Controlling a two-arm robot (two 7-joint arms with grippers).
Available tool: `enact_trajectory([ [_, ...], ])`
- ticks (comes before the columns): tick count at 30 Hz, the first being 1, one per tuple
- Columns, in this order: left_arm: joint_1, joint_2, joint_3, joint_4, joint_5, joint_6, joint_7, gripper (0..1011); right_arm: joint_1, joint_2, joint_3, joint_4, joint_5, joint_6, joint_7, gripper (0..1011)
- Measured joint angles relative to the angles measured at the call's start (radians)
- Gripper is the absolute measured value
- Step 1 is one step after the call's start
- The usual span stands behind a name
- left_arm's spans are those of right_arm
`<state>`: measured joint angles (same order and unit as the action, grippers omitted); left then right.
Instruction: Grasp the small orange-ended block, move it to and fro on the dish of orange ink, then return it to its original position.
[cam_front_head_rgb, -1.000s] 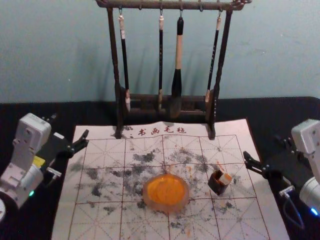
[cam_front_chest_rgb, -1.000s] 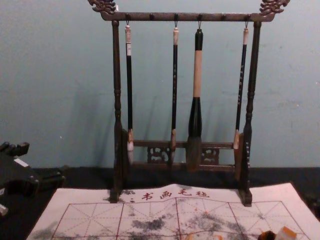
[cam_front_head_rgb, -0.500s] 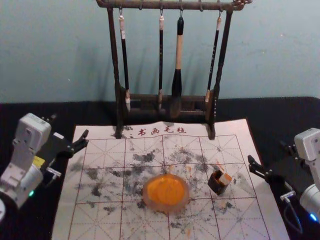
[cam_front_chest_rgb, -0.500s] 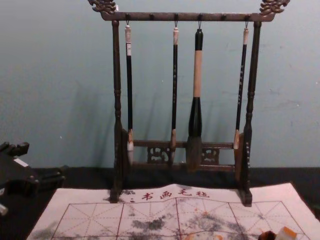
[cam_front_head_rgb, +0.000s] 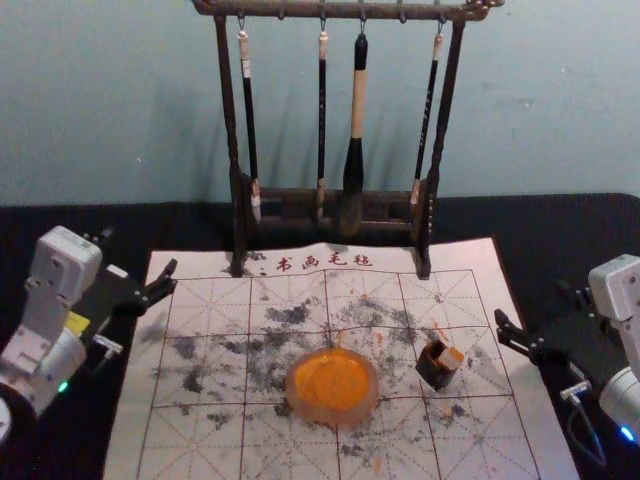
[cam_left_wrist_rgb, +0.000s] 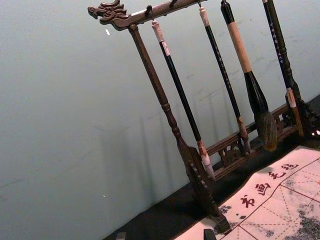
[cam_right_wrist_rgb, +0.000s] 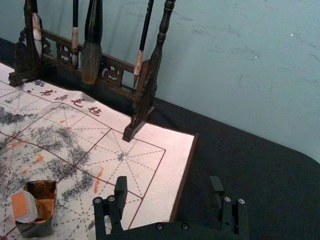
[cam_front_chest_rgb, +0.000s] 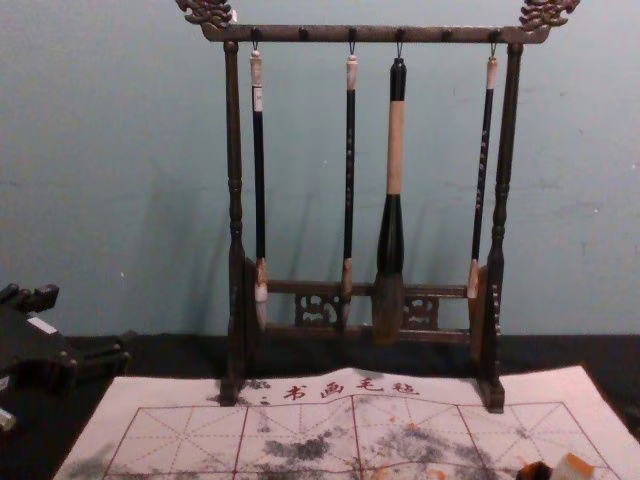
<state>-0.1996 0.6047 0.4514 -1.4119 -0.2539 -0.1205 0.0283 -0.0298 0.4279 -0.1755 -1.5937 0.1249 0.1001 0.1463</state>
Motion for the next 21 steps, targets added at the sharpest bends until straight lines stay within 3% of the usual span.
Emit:
enact_trajectory([
  [21,0.000,0.000,0.000,0.000,0.000,0.000,0.000,1001,0.000,0.002,-0.001,-0.002,0.002,0.001,0.002,1000],
])
